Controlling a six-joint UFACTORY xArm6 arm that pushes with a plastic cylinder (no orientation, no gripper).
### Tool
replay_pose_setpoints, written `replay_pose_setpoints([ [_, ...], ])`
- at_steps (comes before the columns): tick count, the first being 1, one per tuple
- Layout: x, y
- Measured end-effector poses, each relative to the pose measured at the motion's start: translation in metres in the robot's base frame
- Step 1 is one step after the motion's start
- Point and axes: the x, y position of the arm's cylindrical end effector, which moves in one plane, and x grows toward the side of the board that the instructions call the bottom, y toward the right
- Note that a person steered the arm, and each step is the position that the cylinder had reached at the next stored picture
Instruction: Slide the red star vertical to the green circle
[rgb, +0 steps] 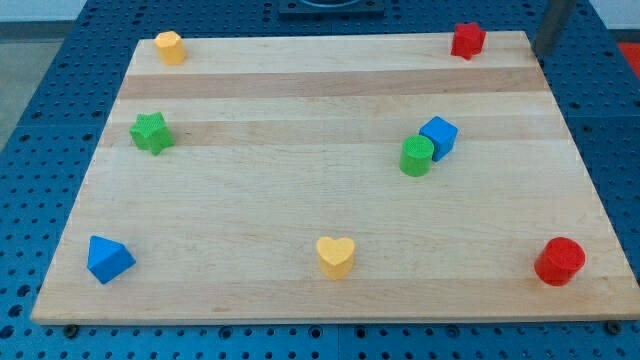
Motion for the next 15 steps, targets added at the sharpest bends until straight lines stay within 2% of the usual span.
replay_pose_setpoints([
  [1, -0.020, -0.024],
  [2, -0.019, -0.063],
  [3, -0.019, -0.133],
  [4, -0.018, -0.166],
  [5, -0.007, -0.167],
  [7, -0.019, -0.125],
  [8, -0.015, -0.121],
  [9, -0.002, -0.146],
  [12, 0.061, -0.157],
  [14, 0.070, -0.207],
  [15, 0.086, -0.211],
])
